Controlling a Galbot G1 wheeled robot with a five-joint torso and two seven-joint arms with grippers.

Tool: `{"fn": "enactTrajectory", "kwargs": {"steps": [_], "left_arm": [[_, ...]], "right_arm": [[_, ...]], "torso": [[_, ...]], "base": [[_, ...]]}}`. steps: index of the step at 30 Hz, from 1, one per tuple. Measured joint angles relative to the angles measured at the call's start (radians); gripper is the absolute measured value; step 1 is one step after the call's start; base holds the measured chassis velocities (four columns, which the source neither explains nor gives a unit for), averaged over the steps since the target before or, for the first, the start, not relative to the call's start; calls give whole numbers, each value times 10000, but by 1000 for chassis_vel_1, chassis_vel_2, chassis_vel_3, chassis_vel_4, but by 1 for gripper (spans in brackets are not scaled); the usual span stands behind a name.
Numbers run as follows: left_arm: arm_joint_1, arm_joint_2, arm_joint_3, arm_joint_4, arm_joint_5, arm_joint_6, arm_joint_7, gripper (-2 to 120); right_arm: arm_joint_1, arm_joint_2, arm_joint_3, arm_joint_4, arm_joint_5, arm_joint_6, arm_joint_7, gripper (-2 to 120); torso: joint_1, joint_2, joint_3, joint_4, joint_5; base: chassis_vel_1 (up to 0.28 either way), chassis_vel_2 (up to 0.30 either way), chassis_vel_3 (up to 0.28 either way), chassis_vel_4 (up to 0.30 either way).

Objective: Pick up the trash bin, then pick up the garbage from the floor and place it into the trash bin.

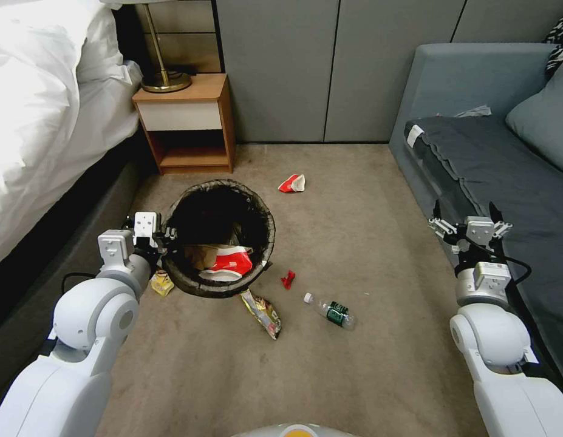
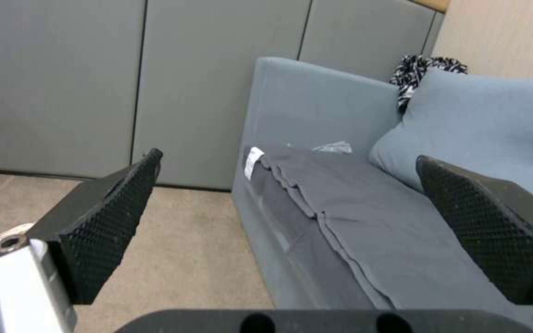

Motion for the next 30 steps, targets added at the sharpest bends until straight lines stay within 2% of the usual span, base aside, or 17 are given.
{"fn": "enactTrajectory", "kwargs": {"steps": [30], "left_arm": [[0, 0, 0, 0, 0, 0, 1, 1]], "right_arm": [[0, -1, 0, 0, 0, 0, 0, 100]], "torso": [[0, 0, 1, 0, 0]], "base": [[0, 0, 0, 0]]}}
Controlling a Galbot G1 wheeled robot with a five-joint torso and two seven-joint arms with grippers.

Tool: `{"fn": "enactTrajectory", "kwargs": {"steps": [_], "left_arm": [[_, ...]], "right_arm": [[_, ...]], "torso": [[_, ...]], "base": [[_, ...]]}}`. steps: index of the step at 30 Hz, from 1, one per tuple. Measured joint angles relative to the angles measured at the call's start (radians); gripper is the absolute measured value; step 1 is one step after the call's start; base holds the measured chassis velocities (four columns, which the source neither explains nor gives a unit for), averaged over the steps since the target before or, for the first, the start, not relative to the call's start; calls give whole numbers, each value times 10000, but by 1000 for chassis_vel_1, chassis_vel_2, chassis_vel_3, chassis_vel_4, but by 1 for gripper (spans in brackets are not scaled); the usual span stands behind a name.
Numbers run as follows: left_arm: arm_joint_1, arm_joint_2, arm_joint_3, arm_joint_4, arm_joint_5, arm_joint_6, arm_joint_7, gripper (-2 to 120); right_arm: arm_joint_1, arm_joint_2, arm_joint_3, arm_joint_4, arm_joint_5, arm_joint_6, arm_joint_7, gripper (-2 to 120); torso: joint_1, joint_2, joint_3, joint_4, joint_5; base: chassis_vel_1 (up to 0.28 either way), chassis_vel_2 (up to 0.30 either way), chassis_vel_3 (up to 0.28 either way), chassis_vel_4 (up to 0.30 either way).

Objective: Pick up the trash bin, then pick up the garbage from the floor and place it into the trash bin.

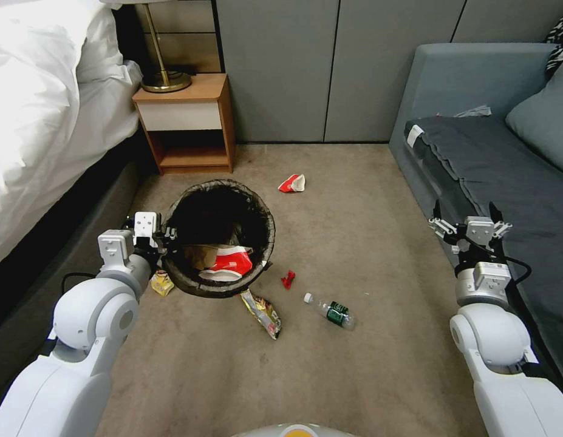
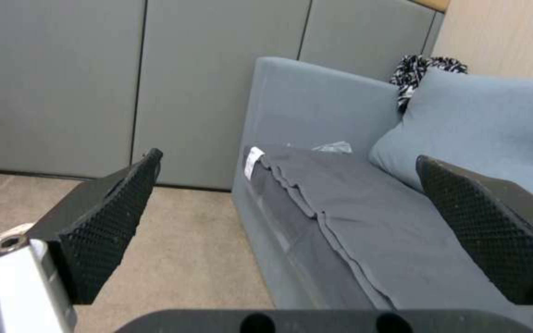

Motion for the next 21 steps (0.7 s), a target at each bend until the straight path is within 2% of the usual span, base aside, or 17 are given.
{"fn": "enactTrajectory", "kwargs": {"steps": [21], "left_arm": [[0, 0, 0, 0, 0, 0, 0, 1]], "right_arm": [[0, 0, 0, 0, 0, 0, 0, 100]], "torso": [[0, 0, 0, 0, 0]], "base": [[0, 0, 0, 0]]}}
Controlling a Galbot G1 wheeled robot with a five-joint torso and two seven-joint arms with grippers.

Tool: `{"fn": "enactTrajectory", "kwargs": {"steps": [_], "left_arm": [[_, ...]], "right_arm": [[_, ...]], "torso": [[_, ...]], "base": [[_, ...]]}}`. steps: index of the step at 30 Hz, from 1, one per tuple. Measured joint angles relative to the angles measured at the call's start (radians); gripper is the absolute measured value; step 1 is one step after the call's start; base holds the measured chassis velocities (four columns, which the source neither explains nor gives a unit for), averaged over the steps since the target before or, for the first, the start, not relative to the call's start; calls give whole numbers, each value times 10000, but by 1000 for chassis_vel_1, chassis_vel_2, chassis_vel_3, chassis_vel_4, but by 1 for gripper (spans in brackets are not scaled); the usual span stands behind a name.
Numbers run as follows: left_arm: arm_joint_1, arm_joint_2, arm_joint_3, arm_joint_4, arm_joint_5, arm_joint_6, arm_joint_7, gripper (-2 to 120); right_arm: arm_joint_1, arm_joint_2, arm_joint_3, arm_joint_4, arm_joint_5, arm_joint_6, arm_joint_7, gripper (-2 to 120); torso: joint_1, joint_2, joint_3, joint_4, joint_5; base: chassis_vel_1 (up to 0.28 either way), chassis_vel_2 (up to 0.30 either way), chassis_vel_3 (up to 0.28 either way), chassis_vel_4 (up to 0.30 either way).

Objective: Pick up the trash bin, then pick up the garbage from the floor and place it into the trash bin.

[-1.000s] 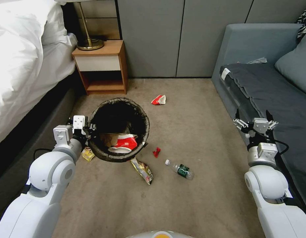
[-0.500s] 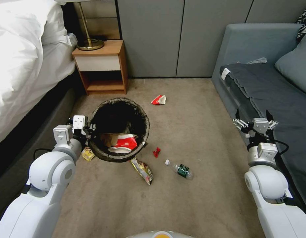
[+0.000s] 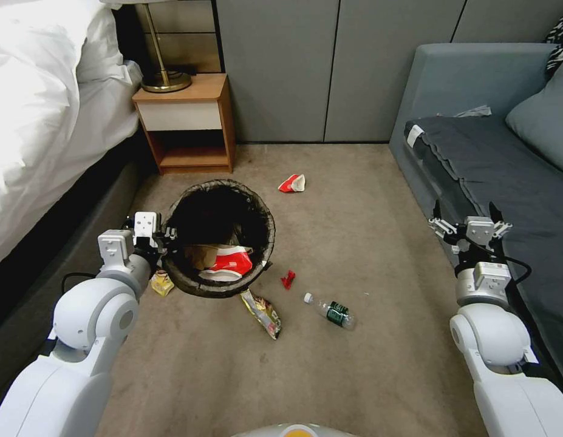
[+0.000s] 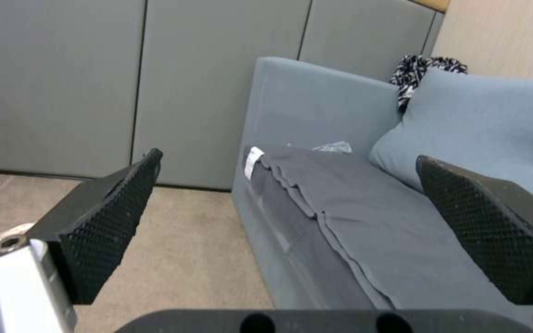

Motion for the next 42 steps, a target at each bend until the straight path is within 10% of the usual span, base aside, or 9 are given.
{"fn": "enactTrajectory", "kwargs": {"steps": [13, 23, 42], "left_arm": [[137, 33, -69, -461, 249, 0, 107, 1], [68, 61, -96, -483, 126, 0, 93, 1], [68, 78, -91, -259, 334, 0, 245, 1]], "right_arm": [[-177, -403, 58, 635, 897, -614, 209, 100], [-584, -1586, 82, 2239, 3146, -2526, 975, 100], [2462, -3759, -1905, 894, 7010, -6670, 955, 100]], "torso": [[0, 1, -1, 1, -3], [0, 0, -1, 1, 3], [0, 0, 0, 0, 0]], "base": [[0, 0, 0, 0], [0, 0, 0, 0], [0, 0, 0, 0]]}}
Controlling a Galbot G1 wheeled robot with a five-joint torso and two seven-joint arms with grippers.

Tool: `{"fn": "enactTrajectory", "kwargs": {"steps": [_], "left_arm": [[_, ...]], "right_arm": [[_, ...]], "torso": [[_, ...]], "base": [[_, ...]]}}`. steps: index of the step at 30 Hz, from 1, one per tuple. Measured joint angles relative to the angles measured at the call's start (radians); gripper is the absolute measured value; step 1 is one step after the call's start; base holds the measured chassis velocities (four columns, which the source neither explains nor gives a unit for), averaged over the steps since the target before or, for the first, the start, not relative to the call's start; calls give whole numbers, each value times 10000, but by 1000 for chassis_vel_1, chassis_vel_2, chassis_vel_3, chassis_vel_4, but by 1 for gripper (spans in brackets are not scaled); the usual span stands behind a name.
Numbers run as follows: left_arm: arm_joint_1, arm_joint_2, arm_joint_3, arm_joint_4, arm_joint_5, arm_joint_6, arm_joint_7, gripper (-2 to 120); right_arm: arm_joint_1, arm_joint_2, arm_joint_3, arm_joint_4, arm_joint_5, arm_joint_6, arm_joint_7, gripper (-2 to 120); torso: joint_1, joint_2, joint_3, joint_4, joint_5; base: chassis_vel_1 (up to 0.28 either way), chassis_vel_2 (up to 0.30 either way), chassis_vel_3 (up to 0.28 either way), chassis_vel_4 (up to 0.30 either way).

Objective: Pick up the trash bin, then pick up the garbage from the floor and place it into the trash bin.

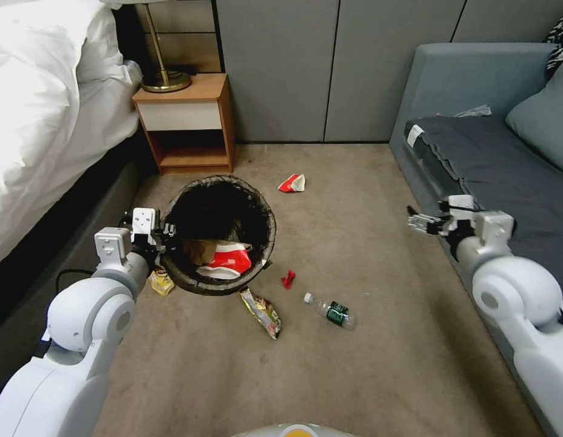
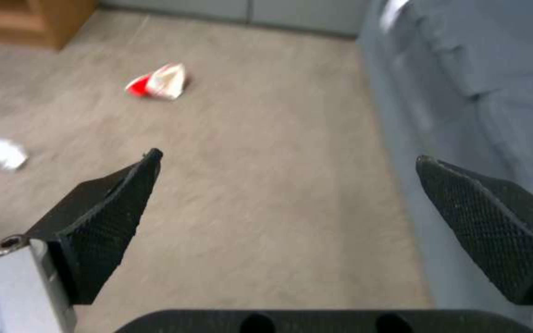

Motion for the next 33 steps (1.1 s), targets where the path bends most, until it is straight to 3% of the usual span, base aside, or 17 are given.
{"fn": "enactTrajectory", "kwargs": {"steps": [3, 5, 8, 18, 26, 33], "left_arm": [[4, -24, 4, 17, 34, 0, 17, 1], [-3, -69, 41, 36, 79, 1, 32, 1], [-1, -79, 50, 42, 102, 0, 35, 1], [79, -126, 34, 85, 209, 0, 42, 1], [-8, -135, 90, 272, 279, 0, 129, 1], [-29, -185, 194, 422, 376, 1, 248, 1]], "right_arm": [[558, -132, -577, -490, 351, -110, -63, 100], [1518, -258, -1850, -1473, 489, -124, -364, 100], [2076, -226, -2585, -2013, 482, -122, -511, 100], [4109, 605, -5305, -4492, 416, -59, -583, 100], [4687, 1144, -6727, -5544, 125, -35, -483, 100], [4934, 1291, -7625, -5590, 139, -26, -236, 100]], "torso": [[0, 0, 0, 1, -2], [0, 0, 0, -1, -2], [0, 0, 0, -3, 2], [1, 0, 1, 0, 0], [1, 0, 1, 0, 0], [1, 0, 1, 0, -2]], "base": [[0, 0, 0, 0], [0, 0, 0, 0], [0, 0, 0, 0], [0, 0, 0, 0], [0, 0, 0, 0], [0, 0, 0, 0]]}}
